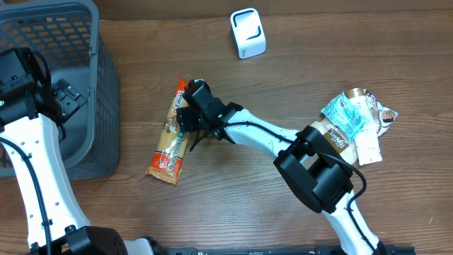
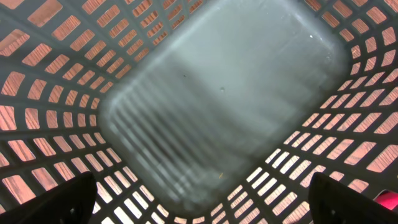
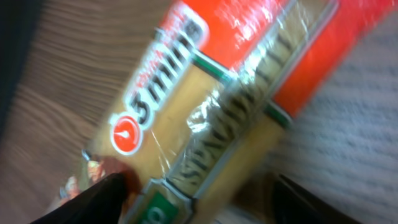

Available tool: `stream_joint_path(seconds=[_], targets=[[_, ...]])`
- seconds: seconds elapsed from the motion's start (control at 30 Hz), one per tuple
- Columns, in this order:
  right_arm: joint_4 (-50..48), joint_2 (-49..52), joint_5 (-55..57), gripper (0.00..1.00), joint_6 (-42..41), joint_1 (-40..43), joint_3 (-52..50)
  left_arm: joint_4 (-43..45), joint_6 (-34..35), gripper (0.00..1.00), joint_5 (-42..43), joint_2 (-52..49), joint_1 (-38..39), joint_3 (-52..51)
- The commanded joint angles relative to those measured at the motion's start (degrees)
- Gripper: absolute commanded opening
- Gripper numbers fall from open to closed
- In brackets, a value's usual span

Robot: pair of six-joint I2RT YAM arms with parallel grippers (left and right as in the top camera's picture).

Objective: Scan the item barcode

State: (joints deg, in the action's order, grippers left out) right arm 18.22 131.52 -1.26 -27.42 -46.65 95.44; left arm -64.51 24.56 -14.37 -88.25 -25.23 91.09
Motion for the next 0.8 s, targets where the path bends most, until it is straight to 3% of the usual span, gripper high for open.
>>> stream_joint_path(seconds=[0.0, 0.3, 0.6, 0.77], targets=[[2.9, 1.3, 4.9, 0.70, -1.4, 0.4, 1.3, 0.0, 1.0, 1.00, 0.5, -0.2, 0.1, -0.2], [16.1, 1.2, 5.3, 0.68, -1.3, 2.4, 2.9, 0.0, 1.0, 1.00, 0.5, -0.2, 0.1, -0.2], [40.5, 1.2, 5.2, 0.78, 7.1, 8.6, 14.9, 0.0, 1.0, 1.00, 0.5, -0.2, 0.1, -0.2], [47.9, 1.1, -1.5, 0.84, 11.5, 11.5, 20.4, 0.0, 1.0, 0.99, 0.5, -0.2, 0.1, -0.2]])
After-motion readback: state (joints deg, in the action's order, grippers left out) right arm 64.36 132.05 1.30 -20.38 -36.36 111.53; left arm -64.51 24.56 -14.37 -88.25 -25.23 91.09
